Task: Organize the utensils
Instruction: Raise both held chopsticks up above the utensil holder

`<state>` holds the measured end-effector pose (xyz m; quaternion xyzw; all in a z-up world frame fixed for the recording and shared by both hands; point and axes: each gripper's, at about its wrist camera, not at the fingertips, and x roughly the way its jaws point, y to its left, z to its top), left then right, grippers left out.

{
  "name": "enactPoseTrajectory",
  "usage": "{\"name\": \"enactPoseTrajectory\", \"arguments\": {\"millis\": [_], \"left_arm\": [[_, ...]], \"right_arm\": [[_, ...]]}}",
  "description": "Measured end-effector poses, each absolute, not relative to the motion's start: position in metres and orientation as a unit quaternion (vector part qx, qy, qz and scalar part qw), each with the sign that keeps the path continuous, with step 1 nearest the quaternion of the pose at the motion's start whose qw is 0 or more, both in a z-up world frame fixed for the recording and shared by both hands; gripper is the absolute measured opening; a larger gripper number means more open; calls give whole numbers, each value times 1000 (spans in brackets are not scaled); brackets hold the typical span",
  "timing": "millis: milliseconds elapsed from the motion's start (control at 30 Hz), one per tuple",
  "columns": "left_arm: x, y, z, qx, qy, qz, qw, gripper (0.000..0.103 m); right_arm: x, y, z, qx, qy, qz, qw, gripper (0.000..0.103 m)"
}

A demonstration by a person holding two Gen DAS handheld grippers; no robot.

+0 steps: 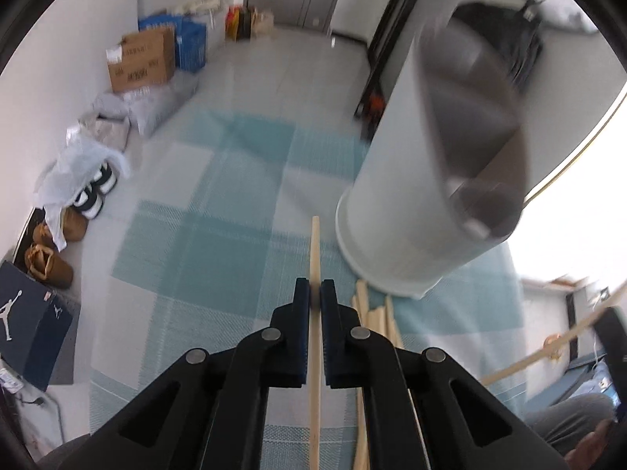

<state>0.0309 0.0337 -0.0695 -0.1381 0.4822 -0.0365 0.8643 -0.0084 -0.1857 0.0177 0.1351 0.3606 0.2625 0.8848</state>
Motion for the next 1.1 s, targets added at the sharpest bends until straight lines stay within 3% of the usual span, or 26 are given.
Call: {"name": "enactPoseTrajectory", "arguments": {"millis": [200, 533, 833, 1100], "left_arm": [[6, 23, -27, -142, 413, -49, 898, 2], [3, 28, -5, -135, 375, -64, 915, 1], [-4, 27, 61, -149, 263, -60, 951, 1], [22, 30, 88, -163, 184, -38, 969, 1]], "right_arm": [[-14, -182, 22, 126, 352, 267, 888, 2], [-19, -178, 42, 120, 331, 267, 897, 2], [-5, -177, 88, 119, 319, 280, 898, 2], [30, -164, 136, 97, 318, 284, 899, 2]]}}
